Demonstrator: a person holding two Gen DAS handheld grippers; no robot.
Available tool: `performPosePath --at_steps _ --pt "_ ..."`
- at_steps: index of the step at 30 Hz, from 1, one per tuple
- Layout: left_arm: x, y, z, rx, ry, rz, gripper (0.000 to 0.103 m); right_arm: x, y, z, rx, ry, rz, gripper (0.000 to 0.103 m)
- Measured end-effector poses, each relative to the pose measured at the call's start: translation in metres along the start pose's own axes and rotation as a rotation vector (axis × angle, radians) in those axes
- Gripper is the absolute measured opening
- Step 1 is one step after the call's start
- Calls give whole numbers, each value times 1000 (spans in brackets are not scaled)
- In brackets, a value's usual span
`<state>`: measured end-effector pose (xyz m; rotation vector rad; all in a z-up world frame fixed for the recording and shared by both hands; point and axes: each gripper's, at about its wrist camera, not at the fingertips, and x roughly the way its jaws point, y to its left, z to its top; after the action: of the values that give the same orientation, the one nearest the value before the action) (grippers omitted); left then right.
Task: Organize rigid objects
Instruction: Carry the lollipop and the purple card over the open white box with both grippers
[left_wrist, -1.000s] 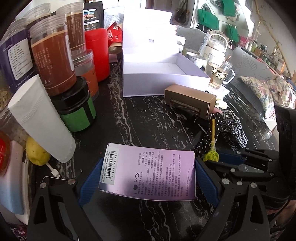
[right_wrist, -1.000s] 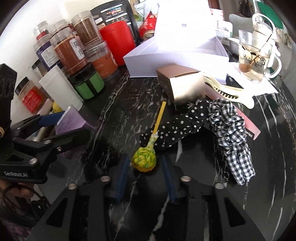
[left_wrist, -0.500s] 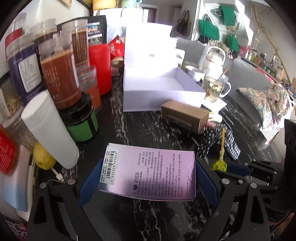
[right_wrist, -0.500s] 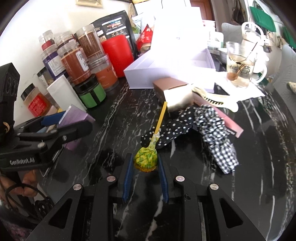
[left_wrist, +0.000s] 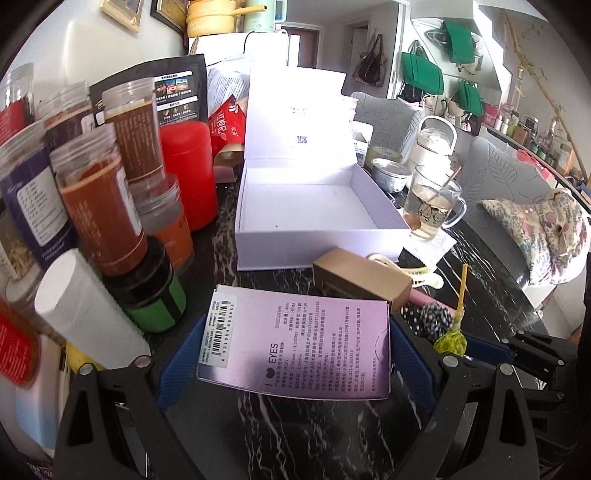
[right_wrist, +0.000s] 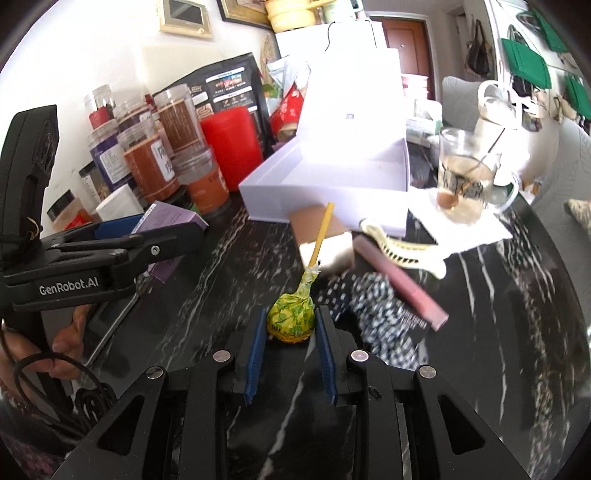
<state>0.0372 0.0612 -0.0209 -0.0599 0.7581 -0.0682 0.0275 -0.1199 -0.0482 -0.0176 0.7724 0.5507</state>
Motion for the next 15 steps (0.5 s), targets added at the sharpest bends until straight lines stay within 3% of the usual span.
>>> performPosePath --at_steps 15 --pt "30 -4 44 -13 22 9 95 13 -15 48 -39 -38 2 27"
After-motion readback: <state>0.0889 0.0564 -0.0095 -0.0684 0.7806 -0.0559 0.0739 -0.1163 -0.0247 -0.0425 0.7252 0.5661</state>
